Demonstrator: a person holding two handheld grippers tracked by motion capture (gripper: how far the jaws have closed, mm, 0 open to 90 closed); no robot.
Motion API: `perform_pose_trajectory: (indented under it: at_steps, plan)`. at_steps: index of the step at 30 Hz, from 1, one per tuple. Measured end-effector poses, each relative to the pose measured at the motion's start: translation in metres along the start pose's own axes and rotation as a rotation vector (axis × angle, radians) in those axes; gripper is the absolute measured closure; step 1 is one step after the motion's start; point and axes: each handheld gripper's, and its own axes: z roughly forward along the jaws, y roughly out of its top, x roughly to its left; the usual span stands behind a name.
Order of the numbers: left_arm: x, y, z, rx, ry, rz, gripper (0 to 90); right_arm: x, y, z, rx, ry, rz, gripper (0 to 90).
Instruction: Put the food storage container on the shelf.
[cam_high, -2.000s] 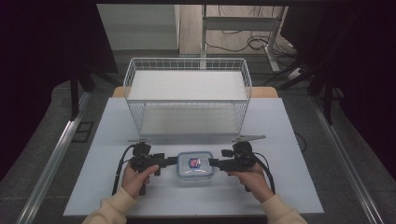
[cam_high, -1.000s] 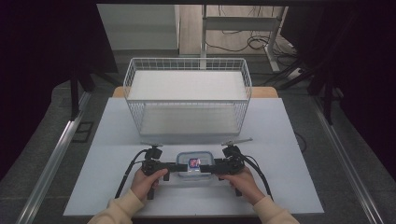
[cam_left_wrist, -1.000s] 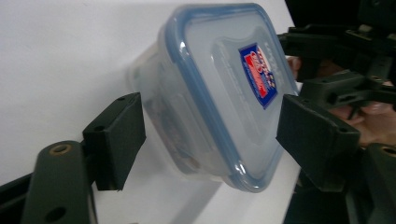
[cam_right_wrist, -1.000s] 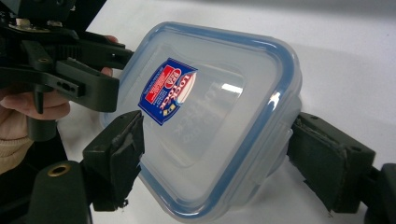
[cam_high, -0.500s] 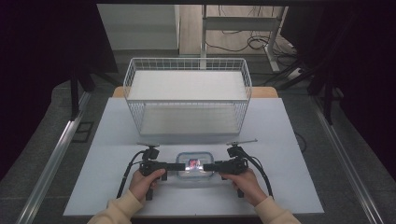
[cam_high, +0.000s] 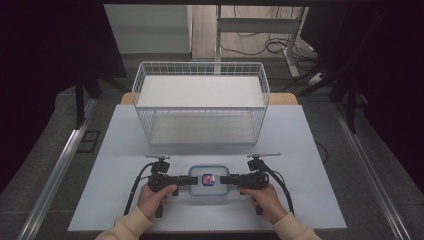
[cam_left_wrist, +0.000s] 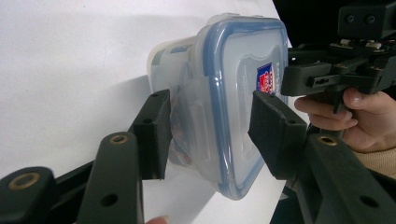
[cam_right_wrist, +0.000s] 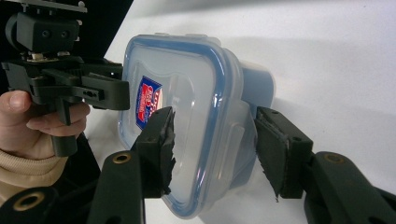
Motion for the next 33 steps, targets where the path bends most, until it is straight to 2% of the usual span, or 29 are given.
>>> perform_pose_trajectory:
  at_steps: [5, 8, 21, 33]
  plan:
    - [0.0001, -0.0009, -0.0005, -0.008, -0.002, -0.013, 50.4, 0.0011, -0.0011, -0.0002, -0.009, -0.005, -0.005, 49.0]
    - [-0.0017, -0.0003, -0.001, -0.007, 0.003, -0.005, 50.7, -0.0003, -0.0007, -0.0015, -0.017, 0.01, 0.029, 50.6]
    - [-0.0043, 0.0037, -0.0039, -0.011, 0.013, -0.001, 51.1, 0.0022, 0.0004, -0.0016, -0.022, 0.006, 0.028, 50.6]
    - [-0.007, 0.0086, -0.0076, -0.017, 0.014, 0.008, 51.1, 0.006, 0.0067, -0.0033, -0.028, 0.004, 0.007, 50.6]
